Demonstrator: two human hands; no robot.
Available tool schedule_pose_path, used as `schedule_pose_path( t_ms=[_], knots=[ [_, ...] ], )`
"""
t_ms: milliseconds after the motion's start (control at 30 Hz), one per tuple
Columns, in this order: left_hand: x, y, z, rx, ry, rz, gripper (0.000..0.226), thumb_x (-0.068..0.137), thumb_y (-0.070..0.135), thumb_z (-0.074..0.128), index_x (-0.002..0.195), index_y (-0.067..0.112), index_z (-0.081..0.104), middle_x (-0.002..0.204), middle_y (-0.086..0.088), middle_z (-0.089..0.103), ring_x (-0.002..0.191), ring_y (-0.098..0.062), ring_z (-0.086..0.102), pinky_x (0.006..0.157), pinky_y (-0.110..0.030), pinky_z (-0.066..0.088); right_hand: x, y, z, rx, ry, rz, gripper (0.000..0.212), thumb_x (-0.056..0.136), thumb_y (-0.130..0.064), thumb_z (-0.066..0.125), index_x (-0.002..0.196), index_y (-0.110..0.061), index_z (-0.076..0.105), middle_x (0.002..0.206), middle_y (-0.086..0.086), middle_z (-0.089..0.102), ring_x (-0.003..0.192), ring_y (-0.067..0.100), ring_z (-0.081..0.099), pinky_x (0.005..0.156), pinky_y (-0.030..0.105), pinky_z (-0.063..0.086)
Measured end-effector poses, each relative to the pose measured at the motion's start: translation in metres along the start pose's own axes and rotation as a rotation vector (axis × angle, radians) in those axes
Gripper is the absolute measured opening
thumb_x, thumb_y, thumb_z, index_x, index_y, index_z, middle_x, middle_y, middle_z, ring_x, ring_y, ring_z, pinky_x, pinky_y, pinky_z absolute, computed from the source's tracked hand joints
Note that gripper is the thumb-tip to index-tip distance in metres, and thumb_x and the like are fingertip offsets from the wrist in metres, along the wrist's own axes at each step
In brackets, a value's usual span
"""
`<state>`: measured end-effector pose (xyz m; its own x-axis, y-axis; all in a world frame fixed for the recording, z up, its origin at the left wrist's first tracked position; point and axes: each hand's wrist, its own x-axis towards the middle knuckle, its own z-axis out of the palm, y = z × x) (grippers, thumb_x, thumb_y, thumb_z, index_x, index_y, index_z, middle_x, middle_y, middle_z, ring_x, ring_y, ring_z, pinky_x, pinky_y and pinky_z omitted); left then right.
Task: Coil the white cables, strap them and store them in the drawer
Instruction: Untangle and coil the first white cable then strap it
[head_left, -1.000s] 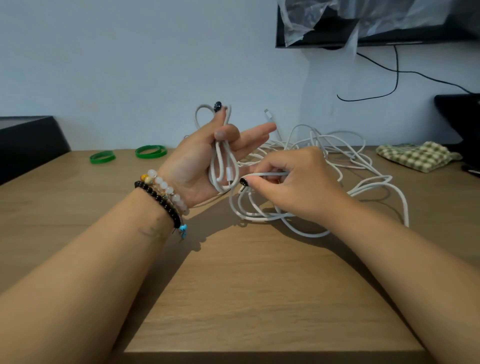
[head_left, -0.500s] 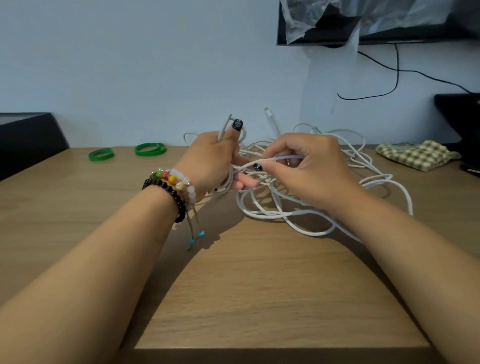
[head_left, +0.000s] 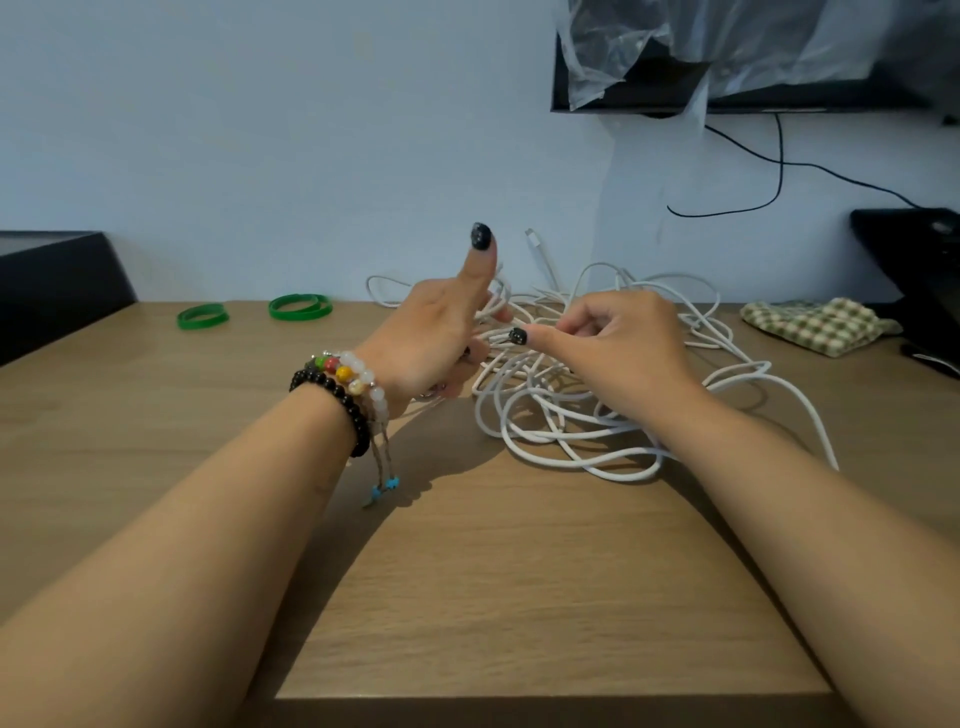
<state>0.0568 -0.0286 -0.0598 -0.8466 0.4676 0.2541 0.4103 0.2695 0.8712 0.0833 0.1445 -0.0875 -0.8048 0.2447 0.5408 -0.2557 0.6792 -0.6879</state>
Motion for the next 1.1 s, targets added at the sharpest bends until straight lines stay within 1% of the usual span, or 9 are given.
schedule_pose_path(
  t_ms=[67, 167, 333, 467, 600, 700, 867, 1000, 1100],
  knots=[
    [0.001, -0.002, 0.001, 0.036, -0.024, 0.015, 0.081, 0.08, 0.074, 0.018, 0.086, 0.005, 0.06, 0.044, 0.007, 0.029, 0.036, -0.009, 0.024, 0.036, -0.017, 0.024, -0.001, 0.0, -0.003, 0.07, -0.056, 0.013, 0.02, 0.073, -0.037, 0.081, 0.068, -0.02, 0.072, 0.059, -0.005, 0.063, 0.051, -0.001, 0.052, 0.052, 0.013, 0.041],
    [0.003, -0.01, 0.0, 0.062, -0.028, 0.072, 0.054, 0.09, 0.062, 0.031, 0.068, 0.013, 0.037, 0.04, 0.01, 0.028, 0.034, -0.01, 0.025, 0.037, -0.018, 0.025, -0.001, -0.002, -0.009, 0.225, -0.143, 0.028, 0.003, 0.081, -0.016, 0.075, 0.083, -0.018, 0.074, 0.07, 0.009, 0.068, 0.059, 0.006, 0.057, 0.058, 0.017, 0.048],
    [0.003, -0.014, -0.001, 0.178, -0.178, 0.203, 0.026, 0.077, 0.047, 0.061, 0.08, 0.022, 0.055, 0.05, 0.015, 0.055, 0.042, -0.001, 0.048, 0.044, -0.013, 0.039, -0.002, -0.007, -0.015, 0.46, -0.214, 0.119, 0.016, 0.091, -0.012, 0.062, 0.104, -0.01, 0.072, 0.062, -0.002, 0.058, 0.053, 0.004, 0.049, 0.05, 0.012, 0.039],
    [0.005, -0.018, -0.002, 0.283, -0.194, 0.203, 0.076, 0.053, 0.056, 0.073, 0.119, 0.025, 0.052, 0.106, 0.018, 0.06, 0.095, 0.005, 0.059, 0.091, -0.021, 0.049, -0.005, -0.01, -0.016, 0.419, -0.329, 0.092, 0.024, 0.083, -0.024, 0.07, 0.105, -0.018, 0.072, 0.075, -0.009, 0.072, 0.062, -0.004, 0.062, 0.055, 0.007, 0.044],
    [0.004, -0.019, 0.0, 0.36, -0.201, 0.161, 0.117, 0.049, 0.053, 0.075, 0.148, 0.016, 0.027, 0.134, 0.007, 0.051, 0.12, -0.01, 0.052, 0.104, -0.027, 0.042, -0.006, -0.01, -0.015, 0.313, -0.418, 0.061, 0.016, 0.082, -0.022, 0.073, 0.096, -0.029, 0.074, 0.096, 0.016, 0.072, 0.087, 0.025, 0.07, 0.078, 0.029, 0.058],
    [0.002, -0.017, 0.002, 0.382, -0.194, 0.145, 0.114, 0.055, 0.056, 0.073, 0.15, 0.018, 0.023, 0.137, 0.005, 0.051, 0.117, -0.009, 0.054, 0.099, -0.025, 0.044, -0.006, -0.01, -0.014, 0.302, -0.423, 0.064, 0.013, 0.085, -0.018, 0.07, 0.095, -0.025, 0.073, 0.086, -0.002, 0.076, 0.079, 0.008, 0.071, 0.076, 0.02, 0.054],
    [0.004, -0.015, 0.004, 0.628, -0.025, 0.266, 0.065, 0.082, 0.032, 0.074, 0.134, 0.022, 0.036, 0.107, 0.014, 0.058, 0.084, 0.001, 0.058, 0.071, -0.013, 0.048, -0.006, -0.01, -0.009, 0.264, -0.354, 0.083, 0.009, 0.088, -0.024, 0.068, 0.089, -0.026, 0.076, 0.077, -0.008, 0.074, 0.072, 0.004, 0.067, 0.075, 0.026, 0.049],
    [0.001, -0.008, 0.005, 0.816, 0.071, 0.354, 0.044, 0.09, 0.034, 0.063, 0.128, 0.023, 0.042, 0.112, 0.007, 0.056, 0.092, -0.013, 0.058, 0.073, -0.029, 0.048, -0.004, -0.011, -0.007, 0.295, -0.245, 0.108, 0.006, 0.085, -0.023, 0.072, 0.083, -0.028, 0.075, 0.07, -0.015, 0.072, 0.065, -0.005, 0.063, 0.067, 0.016, 0.047],
    [-0.001, -0.004, 0.009, 1.081, 0.124, 0.382, 0.027, 0.097, 0.032, 0.05, 0.119, 0.018, 0.042, 0.096, 0.005, 0.055, 0.081, -0.02, 0.056, 0.061, -0.031, 0.04, -0.004, -0.012, -0.005, 0.303, -0.191, 0.128, 0.005, 0.083, -0.023, 0.074, 0.081, -0.028, 0.074, 0.073, -0.015, 0.073, 0.068, -0.006, 0.064, 0.067, 0.012, 0.047]
  ],
)
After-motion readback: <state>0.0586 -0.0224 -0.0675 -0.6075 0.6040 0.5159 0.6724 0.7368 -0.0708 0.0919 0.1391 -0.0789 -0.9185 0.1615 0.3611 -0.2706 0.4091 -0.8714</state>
